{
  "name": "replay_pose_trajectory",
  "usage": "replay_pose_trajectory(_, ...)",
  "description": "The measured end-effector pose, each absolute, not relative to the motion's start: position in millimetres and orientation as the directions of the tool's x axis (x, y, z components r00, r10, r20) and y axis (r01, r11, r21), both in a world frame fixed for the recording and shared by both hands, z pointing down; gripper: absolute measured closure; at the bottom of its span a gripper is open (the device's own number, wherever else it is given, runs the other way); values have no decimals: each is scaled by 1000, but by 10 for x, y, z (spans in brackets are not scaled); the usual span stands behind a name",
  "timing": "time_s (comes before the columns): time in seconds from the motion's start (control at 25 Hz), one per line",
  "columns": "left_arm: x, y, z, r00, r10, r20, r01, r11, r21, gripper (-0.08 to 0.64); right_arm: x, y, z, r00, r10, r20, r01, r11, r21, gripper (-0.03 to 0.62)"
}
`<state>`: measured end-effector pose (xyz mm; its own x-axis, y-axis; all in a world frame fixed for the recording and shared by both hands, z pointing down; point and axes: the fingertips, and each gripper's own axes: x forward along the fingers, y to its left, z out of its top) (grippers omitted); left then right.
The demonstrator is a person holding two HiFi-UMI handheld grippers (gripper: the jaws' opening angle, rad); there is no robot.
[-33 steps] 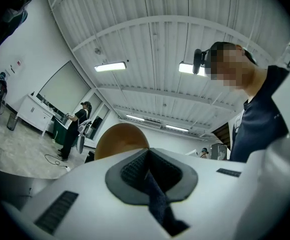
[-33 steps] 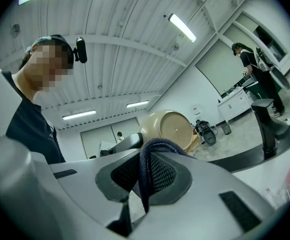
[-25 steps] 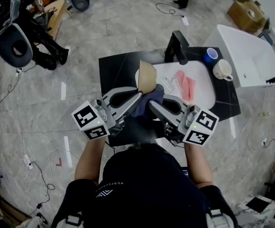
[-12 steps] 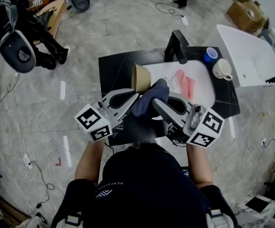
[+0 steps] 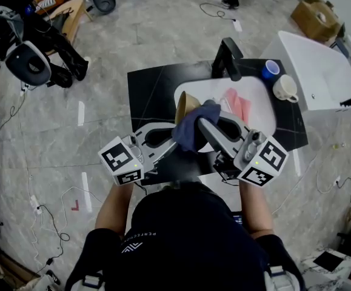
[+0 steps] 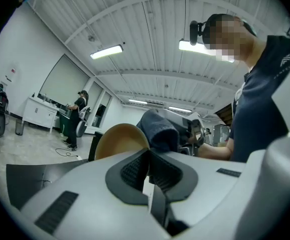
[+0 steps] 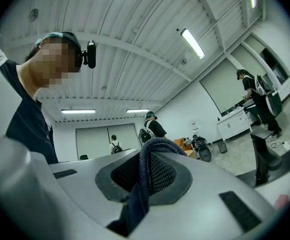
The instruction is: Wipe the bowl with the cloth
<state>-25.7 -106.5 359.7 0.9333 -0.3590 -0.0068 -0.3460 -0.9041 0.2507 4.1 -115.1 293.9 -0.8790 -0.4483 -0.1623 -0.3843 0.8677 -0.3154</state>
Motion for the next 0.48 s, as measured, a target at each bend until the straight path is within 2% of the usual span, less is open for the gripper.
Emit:
replay_pose_trajectory(0.32,-243,-904,3509,961,-274,-20,-264,-942,209,548,69,-1252,3013,-859,-492,-141,-438,849,-294,545)
replay_pose_trajectory(0.48,-245,-803,3350,975,-211,-76,-194,-964,182,548,65,-1274,3008,-857,-500,-126,-456,848,-270,545)
